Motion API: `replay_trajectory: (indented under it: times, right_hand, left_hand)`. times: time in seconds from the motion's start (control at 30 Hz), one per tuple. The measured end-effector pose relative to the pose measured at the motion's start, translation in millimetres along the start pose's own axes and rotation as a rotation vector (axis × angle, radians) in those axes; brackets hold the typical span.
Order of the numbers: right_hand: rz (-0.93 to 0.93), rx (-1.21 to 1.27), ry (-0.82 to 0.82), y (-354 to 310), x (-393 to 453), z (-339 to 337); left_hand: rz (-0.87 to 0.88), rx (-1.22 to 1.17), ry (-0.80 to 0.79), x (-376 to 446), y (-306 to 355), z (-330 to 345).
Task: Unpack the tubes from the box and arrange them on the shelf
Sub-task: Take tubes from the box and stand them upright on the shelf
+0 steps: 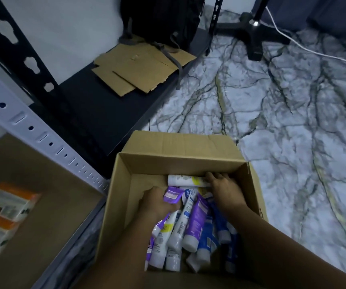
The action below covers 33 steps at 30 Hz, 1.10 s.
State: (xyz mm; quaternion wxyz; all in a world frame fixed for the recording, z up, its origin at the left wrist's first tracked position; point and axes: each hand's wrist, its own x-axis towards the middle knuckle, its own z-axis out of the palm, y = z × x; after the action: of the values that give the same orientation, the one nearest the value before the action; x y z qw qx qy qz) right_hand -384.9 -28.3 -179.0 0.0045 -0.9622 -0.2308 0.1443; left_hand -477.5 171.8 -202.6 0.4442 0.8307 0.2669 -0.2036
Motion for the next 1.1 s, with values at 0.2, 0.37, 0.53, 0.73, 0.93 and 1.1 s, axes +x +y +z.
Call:
replay_trajectory:
  times: [0.2, 0.37, 0.53, 0.73, 0.93, 1.1]
  right_hand:
    - [-0.157, 0.145, 0.064, 2, -3, -20]
    - [-0.247, 0.533, 0.24, -13, -18, -54]
    - [-0.218, 0.802, 0.4, -40, -37, -114]
    - [-0.282, 0.869, 0.408, -75, -77, -196]
    - [-0.453, 0.936, 0.433, -127, -139, -287]
    - [-0.556, 0.999, 0.446, -183, -180, -344]
  left_hand:
    - [0.057, -0.135, 0.197, -9, -17, 2]
    - [0.108, -0.333, 0.311, -55, 7, -24]
    - [0.224, -0.439, 0.494, -99, 34, -63]
    - [0.374, -0.567, 0.712, -174, 77, -122]
    - [0.509, -0.612, 0.907, -272, 103, -182]
    - [0.593, -0.591, 1.111, -355, 116, -231]
